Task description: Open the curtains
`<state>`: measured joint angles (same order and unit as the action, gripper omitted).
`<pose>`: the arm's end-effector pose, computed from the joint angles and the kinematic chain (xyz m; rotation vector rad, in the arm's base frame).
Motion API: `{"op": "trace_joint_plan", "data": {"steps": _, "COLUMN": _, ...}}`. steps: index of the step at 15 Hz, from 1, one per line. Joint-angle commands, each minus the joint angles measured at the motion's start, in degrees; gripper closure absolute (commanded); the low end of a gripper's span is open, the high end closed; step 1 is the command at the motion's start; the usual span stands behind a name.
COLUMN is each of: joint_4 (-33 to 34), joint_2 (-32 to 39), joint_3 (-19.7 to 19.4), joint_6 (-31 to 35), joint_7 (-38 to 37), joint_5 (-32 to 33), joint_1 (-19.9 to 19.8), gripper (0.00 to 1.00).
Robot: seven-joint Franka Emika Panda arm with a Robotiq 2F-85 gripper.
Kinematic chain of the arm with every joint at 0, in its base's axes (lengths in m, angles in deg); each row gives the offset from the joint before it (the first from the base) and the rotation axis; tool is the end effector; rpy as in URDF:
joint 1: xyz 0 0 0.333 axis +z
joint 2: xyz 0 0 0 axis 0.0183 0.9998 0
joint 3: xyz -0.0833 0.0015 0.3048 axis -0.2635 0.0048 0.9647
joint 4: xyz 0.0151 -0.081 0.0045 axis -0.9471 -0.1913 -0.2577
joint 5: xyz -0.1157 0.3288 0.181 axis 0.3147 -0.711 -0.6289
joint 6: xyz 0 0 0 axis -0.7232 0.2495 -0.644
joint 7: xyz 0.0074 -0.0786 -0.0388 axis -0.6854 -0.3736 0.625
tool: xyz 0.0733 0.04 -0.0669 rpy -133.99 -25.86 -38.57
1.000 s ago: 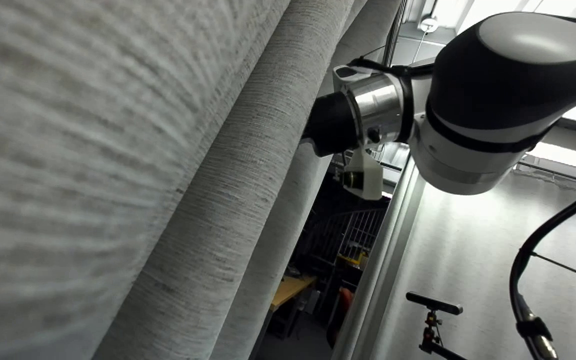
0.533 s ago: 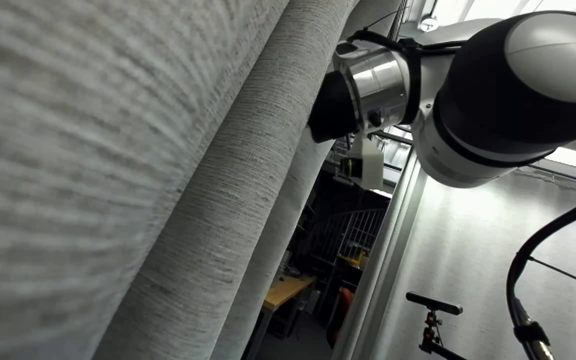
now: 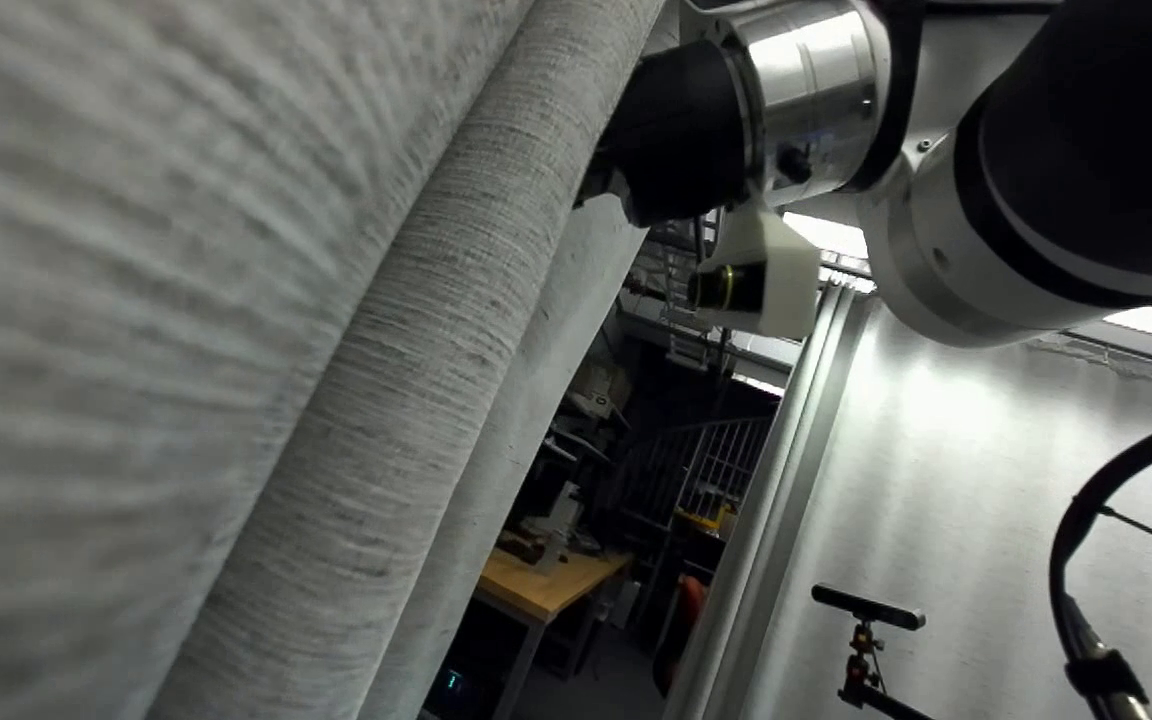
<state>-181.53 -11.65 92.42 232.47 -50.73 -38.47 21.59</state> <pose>0.3695 0.2799 0.6095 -2.4752 -1.2309 -1.3926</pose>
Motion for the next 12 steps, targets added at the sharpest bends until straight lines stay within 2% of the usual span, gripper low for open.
{"op": "trace_joint_plan", "data": {"steps": 1, "joint_4": -4.1, "joint_2": 1.6, "joint_3": 2.2, "joint_6": -1.8, "joint_7": -3.7, "joint_5": -0.1, "joint_1": 4.8, "gripper": 1.0}}
{"op": "trace_joint_plan", "data": {"steps": 6, "joint_4": -3.4, "joint_2": 2.5, "joint_3": 5.0, "joint_6": -1.9, "joint_7": -6.8, "joint_5": 0.7, "joint_1": 5.0, "gripper": 1.0}}
{"op": "trace_joint_plan", "data": {"steps": 12, "joint_4": -3.5, "joint_2": 1.9, "joint_3": 5.2, "joint_6": -1.0, "joint_7": -6.8, "joint_5": -0.5, "joint_1": 8.2, "gripper": 1.0}}
